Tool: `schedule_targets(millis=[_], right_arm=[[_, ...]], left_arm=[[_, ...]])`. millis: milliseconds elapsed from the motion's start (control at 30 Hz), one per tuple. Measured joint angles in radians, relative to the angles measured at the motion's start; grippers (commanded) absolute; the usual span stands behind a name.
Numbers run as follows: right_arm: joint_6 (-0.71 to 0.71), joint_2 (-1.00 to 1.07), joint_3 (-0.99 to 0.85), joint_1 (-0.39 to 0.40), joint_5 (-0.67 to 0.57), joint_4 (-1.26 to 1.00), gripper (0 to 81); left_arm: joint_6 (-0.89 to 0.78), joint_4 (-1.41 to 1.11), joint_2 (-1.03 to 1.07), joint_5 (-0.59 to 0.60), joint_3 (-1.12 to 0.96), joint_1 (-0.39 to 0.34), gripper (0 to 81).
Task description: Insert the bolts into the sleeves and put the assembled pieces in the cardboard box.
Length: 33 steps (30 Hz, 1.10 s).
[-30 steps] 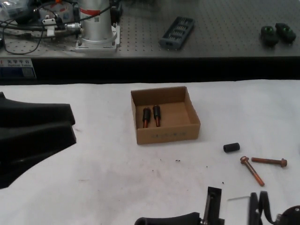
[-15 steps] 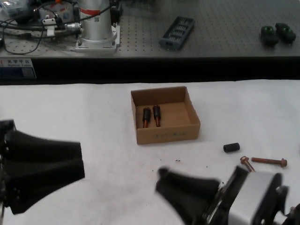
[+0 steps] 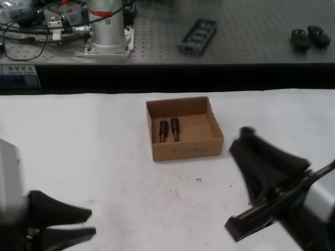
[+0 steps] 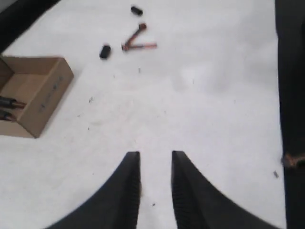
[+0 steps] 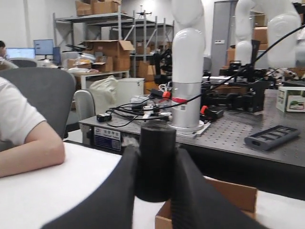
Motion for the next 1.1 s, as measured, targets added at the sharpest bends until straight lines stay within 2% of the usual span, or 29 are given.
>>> schedule_targets(millis=[67,300,533,633,733,800,1100], right_arm=[[0.0,-0.057,0.0,0.0,0.024,0.044,6.6],[0.051,-0.215,0.0,0.0,0.068,0.191,6.6],[0.113,-0.471,0.0,0.0,0.161,0.526,6.6],[0.117,-0.573,0.0,0.0,0.173,0.611,6.6],[0.119,-0.673,-0.003,0.0,0.182,0.718,6.6],[0.119,-0.707,-0.015,0.0,0.201,0.779,6.6],[0.119,-0.745,-0.11,0.0,0.262,1.004,6.6]], left_arm=[[0.042,0.018,0.017,-0.039,-0.007,-0.026,17.3],[0.218,0.048,0.148,-0.165,-0.023,-0.215,17.3],[0.332,0.046,0.257,-0.236,-0.023,-0.372,17.7],[0.372,0.009,0.289,-0.259,-0.023,-0.433,23.2],[0.402,-0.046,0.31,-0.287,-0.024,-0.484,24.2],[0.41,-0.072,0.315,-0.315,-0.031,-0.505,24.2],[0.429,-0.096,0.429,-0.403,-0.07,-0.691,24.2]])
